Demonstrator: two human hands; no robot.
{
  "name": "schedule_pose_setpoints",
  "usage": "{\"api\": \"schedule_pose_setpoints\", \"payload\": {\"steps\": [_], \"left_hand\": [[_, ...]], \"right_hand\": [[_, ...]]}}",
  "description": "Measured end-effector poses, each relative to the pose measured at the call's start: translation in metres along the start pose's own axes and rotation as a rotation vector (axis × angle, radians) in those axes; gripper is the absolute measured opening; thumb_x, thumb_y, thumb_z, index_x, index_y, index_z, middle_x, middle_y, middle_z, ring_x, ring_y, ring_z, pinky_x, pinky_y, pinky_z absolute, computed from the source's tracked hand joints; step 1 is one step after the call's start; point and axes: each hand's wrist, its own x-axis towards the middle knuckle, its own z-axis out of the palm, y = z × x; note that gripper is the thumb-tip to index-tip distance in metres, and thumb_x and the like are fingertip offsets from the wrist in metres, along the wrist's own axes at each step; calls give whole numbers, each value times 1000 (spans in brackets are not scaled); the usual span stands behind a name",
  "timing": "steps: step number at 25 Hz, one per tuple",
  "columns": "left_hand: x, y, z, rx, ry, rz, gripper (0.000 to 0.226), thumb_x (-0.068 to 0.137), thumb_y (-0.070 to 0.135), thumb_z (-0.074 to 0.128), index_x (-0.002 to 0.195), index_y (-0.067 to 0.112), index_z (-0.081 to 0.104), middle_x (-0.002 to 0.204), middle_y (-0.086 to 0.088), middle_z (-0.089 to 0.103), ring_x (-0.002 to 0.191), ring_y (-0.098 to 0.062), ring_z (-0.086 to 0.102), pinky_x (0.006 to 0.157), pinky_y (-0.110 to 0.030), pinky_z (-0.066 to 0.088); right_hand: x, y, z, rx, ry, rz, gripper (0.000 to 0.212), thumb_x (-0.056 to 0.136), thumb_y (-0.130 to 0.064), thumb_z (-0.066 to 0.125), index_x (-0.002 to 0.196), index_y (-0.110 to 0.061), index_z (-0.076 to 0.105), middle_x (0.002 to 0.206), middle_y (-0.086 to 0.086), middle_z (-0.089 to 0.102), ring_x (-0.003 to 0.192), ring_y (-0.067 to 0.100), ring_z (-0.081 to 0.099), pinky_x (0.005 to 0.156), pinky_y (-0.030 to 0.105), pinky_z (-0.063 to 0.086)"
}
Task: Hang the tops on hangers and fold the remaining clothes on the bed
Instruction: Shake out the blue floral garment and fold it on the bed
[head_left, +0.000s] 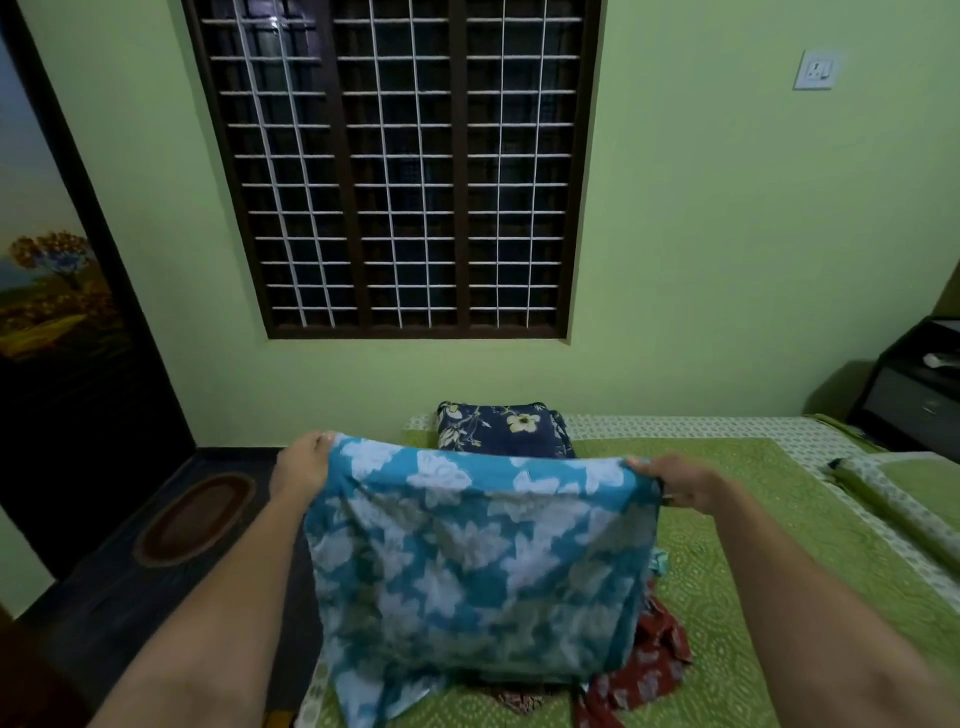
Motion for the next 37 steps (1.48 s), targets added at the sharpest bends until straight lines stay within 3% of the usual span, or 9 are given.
{"api": "schedule_pose_setpoints", "payload": {"steps": [5, 8, 11, 14, 17, 21, 25, 29, 37], "left_hand": [[-4, 17, -8, 132, 30, -37, 41, 102, 38, 31, 115, 5, 53, 118, -30, 57, 108, -42, 55, 89, -42, 42], [-3, 13, -9, -192, -109, -109, 26, 97, 27, 54, 105, 2, 55, 103, -16, 58, 98, -35, 55, 75, -37, 44], [-11, 11, -18, -522, -522, -274, 21, 97, 24, 54, 92, 5, 62, 84, -11, 60, 65, -20, 56, 50, -26, 46], [-12, 4, -20, -508, -800, -357, 13, 90, 17, 63, 93, 6, 69, 77, -9, 69, 59, -16, 65, 48, -20, 53], [-8, -9, -10, -276, -864, -290, 14, 80, 0, 71, 94, 1, 73, 76, -12, 72, 73, -24, 66, 54, -22, 55], [9, 0, -5, 123, -545, 87, 23, 76, 21, 79, 89, 2, 75, 77, -10, 68, 73, -20, 61, 62, -24, 45], [35, 35, -25, 48, 8, 185, 37, 78, 44, 73, 72, 8, 69, 71, -9, 56, 71, -27, 54, 61, -33, 38], [29, 44, -14, -66, -6, 102, 34, 84, 40, 69, 71, 8, 66, 69, -13, 62, 66, -25, 54, 60, -33, 38], [38, 92, -65, -1009, 70, 22, 15, 91, 26, 64, 94, 12, 67, 79, -2, 67, 87, -27, 66, 76, -37, 56]], "right_hand": [[4, -50, 1, -348, 373, -255, 44, 101, -38, 41, 123, -7, 61, 124, 20, 60, 112, 34, 56, 84, 34, 41], [11, -42, 2, -469, 421, -215, 48, 99, -41, 45, 102, 2, 65, 96, 22, 64, 87, 31, 60, 70, 31, 37], [14, -27, -2, -242, 314, -150, 36, 92, -40, 60, 79, -8, 54, 72, 10, 53, 63, 21, 51, 61, 30, 40], [15, -8, -9, -43, -45, -41, 33, 85, -34, 69, 97, -5, 61, 98, 13, 64, 90, 26, 62, 74, 35, 53], [20, 17, -9, -497, -88, -50, 28, 75, -23, 81, 91, -4, 68, 91, 8, 66, 91, 24, 61, 76, 31, 49], [3, -10, -13, -713, 176, -256, 19, 81, -18, 76, 69, -17, 61, 62, -2, 51, 58, 10, 45, 49, 21, 32], [-3, -50, -46, -165, 481, -405, 25, 79, -25, 77, 68, -12, 59, 61, 2, 50, 61, 17, 47, 55, 27, 35], [-6, -45, -48, -99, 557, -383, 35, 80, -27, 76, 60, -12, 51, 56, -1, 44, 59, 16, 43, 51, 29, 29], [-46, -90, -60, 482, 382, -635, 17, 92, -24, 62, 93, -8, 69, 74, -1, 65, 67, 11, 61, 62, 20, 51]]}}
